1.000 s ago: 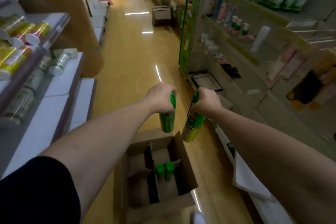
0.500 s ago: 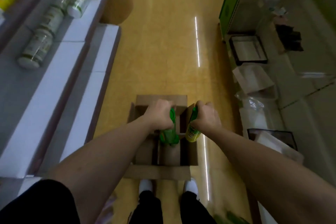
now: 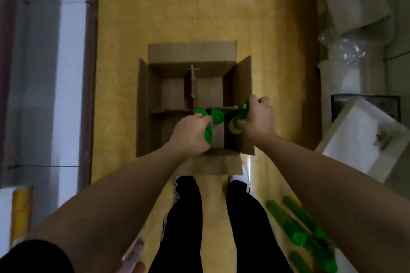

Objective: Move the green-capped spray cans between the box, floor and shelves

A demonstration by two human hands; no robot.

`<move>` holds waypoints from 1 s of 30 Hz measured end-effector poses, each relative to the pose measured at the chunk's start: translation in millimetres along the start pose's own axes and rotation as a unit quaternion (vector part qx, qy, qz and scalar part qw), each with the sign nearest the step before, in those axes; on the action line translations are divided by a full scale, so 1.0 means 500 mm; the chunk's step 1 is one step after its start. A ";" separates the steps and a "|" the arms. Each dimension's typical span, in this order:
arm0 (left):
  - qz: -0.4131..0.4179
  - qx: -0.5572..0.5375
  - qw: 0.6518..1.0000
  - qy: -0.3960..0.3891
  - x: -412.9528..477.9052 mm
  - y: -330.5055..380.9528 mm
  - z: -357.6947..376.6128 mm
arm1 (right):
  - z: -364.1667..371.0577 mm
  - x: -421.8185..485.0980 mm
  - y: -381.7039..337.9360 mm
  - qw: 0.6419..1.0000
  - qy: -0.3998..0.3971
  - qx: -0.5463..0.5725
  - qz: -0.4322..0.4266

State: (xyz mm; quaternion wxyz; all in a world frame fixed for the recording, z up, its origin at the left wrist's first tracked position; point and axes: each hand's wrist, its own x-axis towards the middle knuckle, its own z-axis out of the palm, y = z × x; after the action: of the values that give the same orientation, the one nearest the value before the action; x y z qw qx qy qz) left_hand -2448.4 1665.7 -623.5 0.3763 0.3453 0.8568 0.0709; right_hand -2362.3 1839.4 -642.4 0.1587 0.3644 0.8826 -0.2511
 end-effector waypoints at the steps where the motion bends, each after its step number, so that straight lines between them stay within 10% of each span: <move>1: 0.006 0.005 1.000 -0.006 0.014 -0.011 0.022 | 0.022 0.014 0.009 1.000 0.005 0.007 0.012; 30: 0.132 0.186 0.974 0.011 0.245 -0.237 0.374 | 0.439 0.223 0.073 0.915 0.109 0.301 0.246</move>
State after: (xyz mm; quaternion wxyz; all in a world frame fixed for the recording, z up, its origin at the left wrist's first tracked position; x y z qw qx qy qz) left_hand -2441.0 1629.9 -873.7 0.2838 0.5187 0.8057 -0.0365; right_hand -2390.7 1801.8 -886.7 0.0010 0.6260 0.6593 -0.4164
